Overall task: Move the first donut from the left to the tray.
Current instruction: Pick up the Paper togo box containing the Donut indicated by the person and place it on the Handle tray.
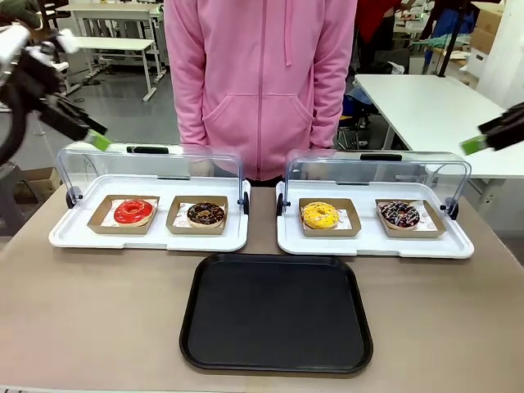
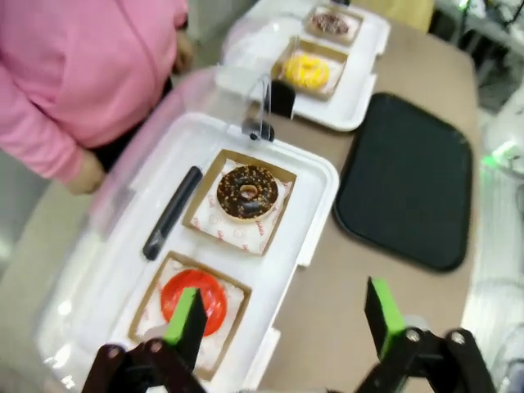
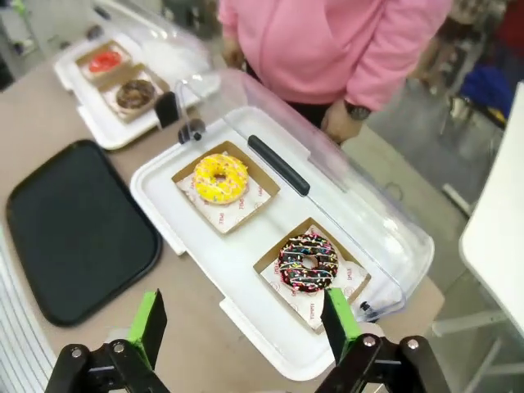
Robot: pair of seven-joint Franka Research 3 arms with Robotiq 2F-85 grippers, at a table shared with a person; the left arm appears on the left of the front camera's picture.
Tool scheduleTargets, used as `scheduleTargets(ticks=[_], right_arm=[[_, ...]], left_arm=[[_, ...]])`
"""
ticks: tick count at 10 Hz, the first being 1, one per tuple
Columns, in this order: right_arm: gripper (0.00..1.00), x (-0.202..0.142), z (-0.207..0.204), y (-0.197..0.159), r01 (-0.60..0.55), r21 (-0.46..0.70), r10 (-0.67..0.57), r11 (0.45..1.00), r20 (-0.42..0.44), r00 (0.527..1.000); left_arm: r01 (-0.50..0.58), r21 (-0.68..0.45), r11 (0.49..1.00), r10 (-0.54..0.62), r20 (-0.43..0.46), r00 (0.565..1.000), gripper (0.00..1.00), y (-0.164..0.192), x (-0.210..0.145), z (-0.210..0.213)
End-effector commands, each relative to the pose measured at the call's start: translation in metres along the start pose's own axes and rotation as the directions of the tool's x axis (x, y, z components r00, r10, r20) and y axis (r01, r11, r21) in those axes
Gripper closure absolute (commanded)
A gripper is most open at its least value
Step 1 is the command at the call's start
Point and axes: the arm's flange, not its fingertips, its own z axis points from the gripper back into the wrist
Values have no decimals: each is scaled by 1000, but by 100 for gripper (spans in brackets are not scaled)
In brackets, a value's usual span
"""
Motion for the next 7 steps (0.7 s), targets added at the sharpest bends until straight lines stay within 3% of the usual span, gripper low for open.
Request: scheduleTargets(ticks=[1,5,7], right_arm=[[0,-27,16,-22,-72,125,58,990,111,992],[0,-72,27,-38,-189,179,146,965,228,963],[0,-82,35,-36,-173,192,119,966,265,957]], left_arm=[[71,-67,995,-62,127,990,0,24,-30,34],[120,-74,990,-86,350,933,0,40,-91,71],[140,-57,988,-112,350,930,0,41,-95,86]])
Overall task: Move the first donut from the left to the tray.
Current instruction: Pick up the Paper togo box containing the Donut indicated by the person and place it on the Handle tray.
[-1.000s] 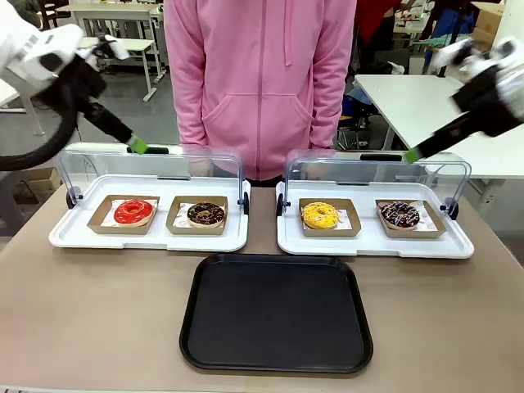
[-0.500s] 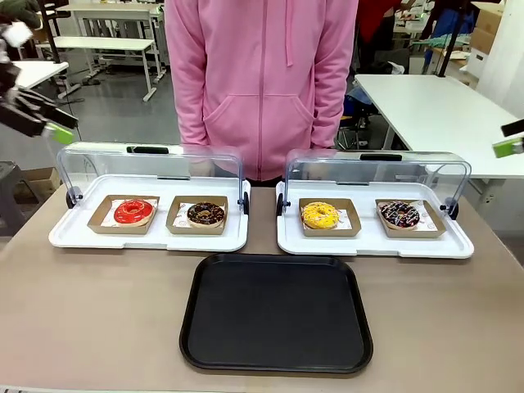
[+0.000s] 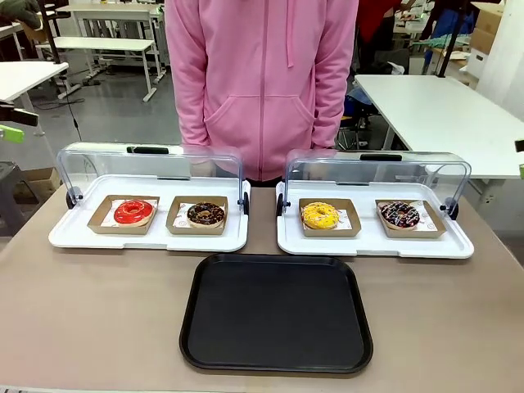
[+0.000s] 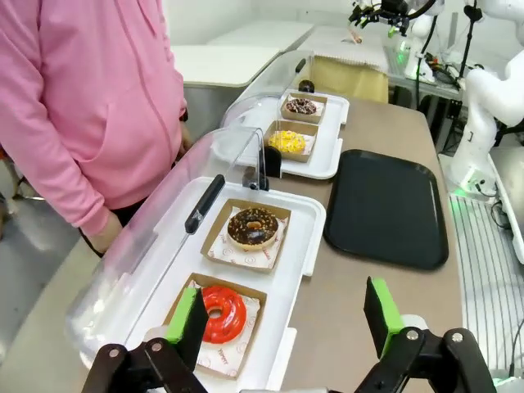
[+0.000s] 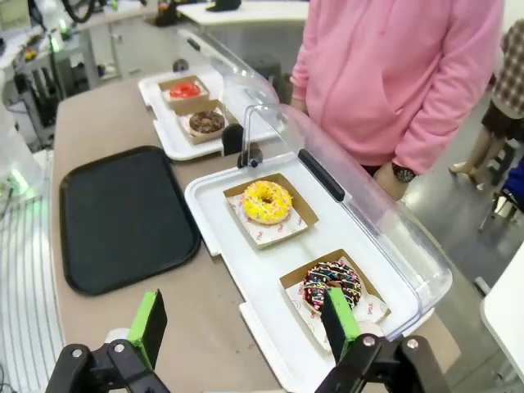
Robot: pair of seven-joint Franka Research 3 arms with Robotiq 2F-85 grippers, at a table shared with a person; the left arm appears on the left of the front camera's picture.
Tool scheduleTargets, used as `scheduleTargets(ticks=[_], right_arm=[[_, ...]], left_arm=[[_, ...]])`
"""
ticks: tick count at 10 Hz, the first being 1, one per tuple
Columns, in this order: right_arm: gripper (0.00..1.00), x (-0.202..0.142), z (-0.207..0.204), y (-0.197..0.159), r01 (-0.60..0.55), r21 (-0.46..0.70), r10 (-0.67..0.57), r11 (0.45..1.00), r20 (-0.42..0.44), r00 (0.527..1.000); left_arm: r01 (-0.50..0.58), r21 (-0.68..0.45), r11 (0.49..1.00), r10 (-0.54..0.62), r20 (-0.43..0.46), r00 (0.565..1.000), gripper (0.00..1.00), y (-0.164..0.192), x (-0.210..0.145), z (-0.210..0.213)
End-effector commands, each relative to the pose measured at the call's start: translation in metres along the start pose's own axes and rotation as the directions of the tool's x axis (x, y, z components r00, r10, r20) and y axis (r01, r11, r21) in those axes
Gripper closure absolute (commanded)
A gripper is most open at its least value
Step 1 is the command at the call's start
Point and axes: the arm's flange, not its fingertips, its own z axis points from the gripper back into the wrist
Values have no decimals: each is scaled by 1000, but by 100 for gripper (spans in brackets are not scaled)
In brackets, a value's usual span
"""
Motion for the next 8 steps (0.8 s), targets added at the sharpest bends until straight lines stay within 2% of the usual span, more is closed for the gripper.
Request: scheduleTargets(ticks=[1,6,7,8], right_arm=[[0,1,5,-1,-4,4,4,1000,14,1000],[0,3,7,6,16,-13,-16,1000,13,1000],[0,3,7,7,33,-11,-33,999,23,999],[0,1,7,4,65,-2,-64,998,56,996]], left_arm=[[33,9,999,-33,-4,999,0,0,10,6],[-19,23,1000,21,-65,998,0,-16,10,15],[-20,38,999,23,-79,997,0,-18,8,17],[-28,105,994,41,-124,991,0,-17,7,15]])
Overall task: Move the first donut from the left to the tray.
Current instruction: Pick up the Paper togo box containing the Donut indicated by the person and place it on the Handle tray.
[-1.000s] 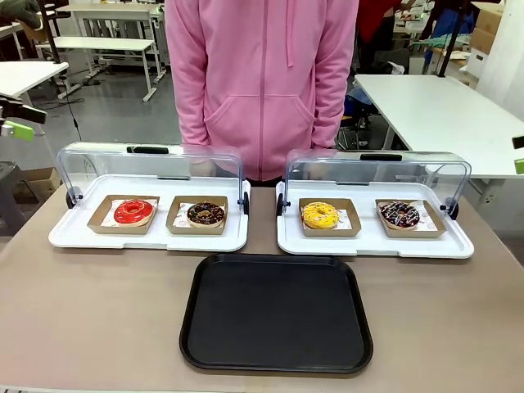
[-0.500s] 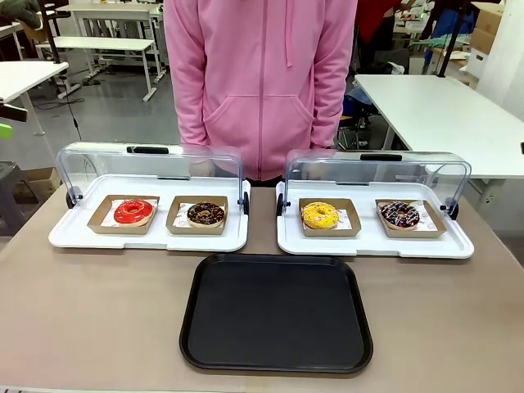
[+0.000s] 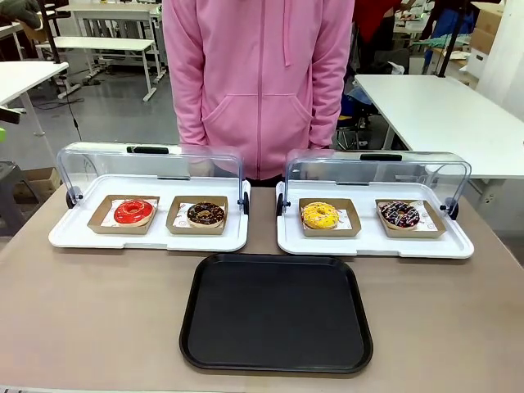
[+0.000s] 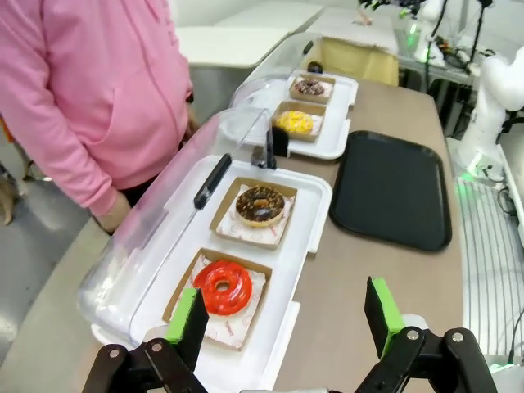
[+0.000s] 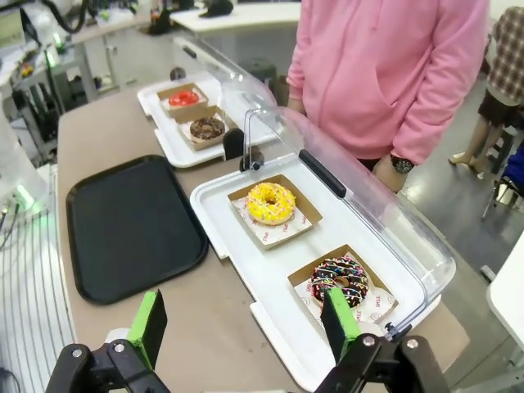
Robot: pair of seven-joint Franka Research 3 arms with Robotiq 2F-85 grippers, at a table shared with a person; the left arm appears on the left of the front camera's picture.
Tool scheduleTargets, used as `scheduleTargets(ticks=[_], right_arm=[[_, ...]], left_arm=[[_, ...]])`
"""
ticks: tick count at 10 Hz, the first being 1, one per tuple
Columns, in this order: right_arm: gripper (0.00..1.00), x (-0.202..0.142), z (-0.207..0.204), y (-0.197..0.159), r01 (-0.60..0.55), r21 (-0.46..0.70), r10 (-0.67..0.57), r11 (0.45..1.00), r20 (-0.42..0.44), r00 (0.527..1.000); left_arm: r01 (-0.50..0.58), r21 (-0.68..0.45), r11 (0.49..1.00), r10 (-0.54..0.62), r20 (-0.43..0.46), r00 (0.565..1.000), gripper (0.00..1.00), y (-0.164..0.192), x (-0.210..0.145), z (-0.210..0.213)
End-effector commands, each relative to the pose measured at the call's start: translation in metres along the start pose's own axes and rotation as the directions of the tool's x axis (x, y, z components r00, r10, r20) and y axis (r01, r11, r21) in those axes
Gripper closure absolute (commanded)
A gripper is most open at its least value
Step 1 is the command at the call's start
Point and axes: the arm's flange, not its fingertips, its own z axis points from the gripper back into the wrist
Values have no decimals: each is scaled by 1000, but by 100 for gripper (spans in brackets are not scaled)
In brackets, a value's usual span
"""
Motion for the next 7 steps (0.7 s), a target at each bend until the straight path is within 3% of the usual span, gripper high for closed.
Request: scheduleTargets(ticks=[1,7], right_arm=[[0,1,-2,0,-17,0,17,1000,-18,1000],[0,1,-2,0,-17,0,17,1000,-18,1000]], left_arm=[[9,-26,1000,-9,25,1000,0,-1,1,-2],[9,-26,1000,-9,25,1000,0,-1,1,-2]])
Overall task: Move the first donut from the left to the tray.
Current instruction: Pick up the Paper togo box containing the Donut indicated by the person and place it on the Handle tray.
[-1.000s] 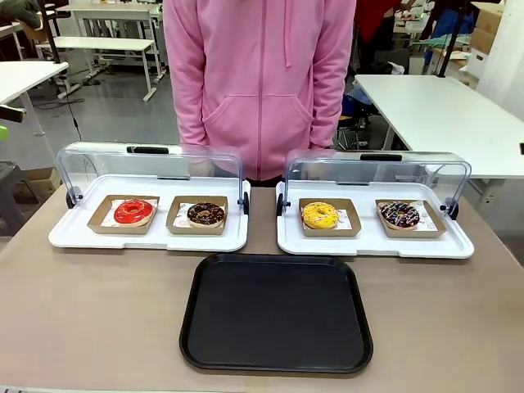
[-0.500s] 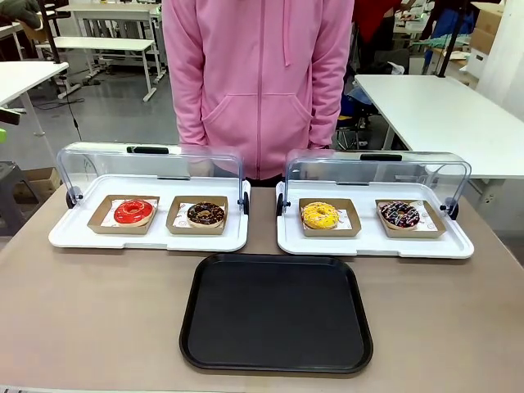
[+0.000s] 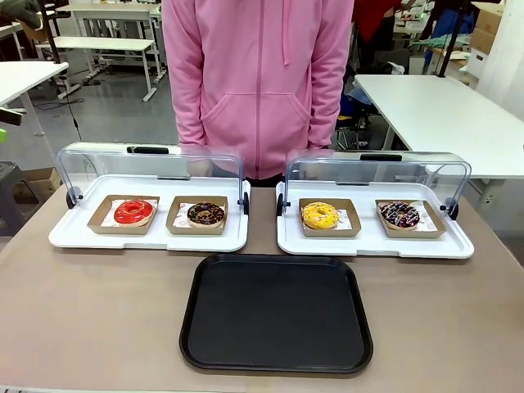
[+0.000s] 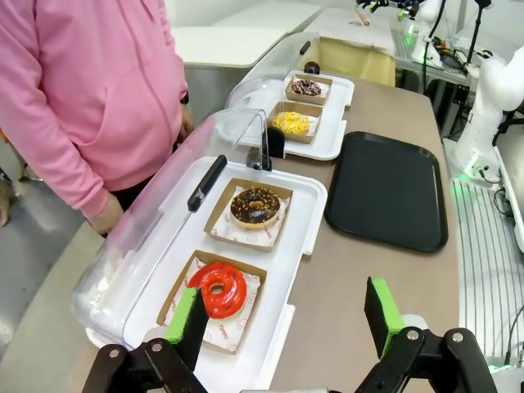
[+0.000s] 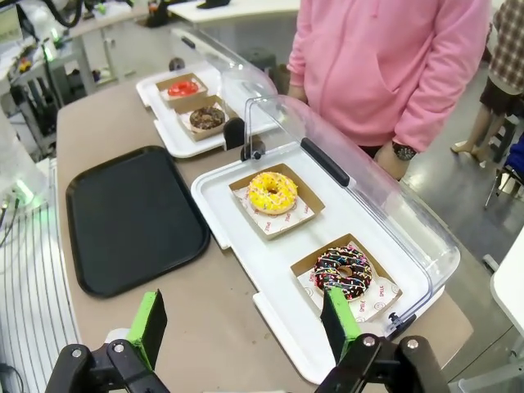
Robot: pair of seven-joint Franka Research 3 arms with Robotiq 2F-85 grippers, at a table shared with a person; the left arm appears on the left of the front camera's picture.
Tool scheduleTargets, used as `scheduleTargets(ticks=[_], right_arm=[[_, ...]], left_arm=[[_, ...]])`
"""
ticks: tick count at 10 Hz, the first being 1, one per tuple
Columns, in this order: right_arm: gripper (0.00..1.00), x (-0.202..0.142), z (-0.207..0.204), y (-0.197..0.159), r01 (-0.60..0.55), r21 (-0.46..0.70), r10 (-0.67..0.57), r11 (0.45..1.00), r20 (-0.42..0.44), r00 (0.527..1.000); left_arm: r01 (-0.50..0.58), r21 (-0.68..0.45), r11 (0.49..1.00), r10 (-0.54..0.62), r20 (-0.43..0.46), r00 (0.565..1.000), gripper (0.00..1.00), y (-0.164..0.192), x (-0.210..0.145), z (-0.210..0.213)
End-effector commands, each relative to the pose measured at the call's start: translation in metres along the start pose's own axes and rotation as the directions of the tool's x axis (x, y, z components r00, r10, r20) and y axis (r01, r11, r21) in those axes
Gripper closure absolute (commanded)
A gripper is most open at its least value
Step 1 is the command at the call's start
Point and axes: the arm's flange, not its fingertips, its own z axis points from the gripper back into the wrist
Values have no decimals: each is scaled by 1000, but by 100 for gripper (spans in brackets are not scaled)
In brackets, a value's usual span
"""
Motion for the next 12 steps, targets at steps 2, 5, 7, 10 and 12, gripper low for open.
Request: scheduleTargets(ticks=[2,5,7,10,12], right_arm=[[0,0,0,-2,-26,1,26,1000,22,999],[0,0,0,-2,-26,1,26,1000,22,999],[0,0,0,-2,-26,1,26,1000,22,999],[0,0,0,-2,-26,1,26,1000,22,999],[0,0,0,-2,-26,1,26,1000,22,999]], left_arm=[[10,-6,1000,-10,15,1000,0,1,1,1],[10,-6,1000,-10,15,1000,0,1,1,1],[10,-6,1000,-10,15,1000,0,1,1,1],[10,-6,1000,-10,15,1000,0,1,1,1],[10,-6,1000,-10,15,1000,0,1,1,1]])
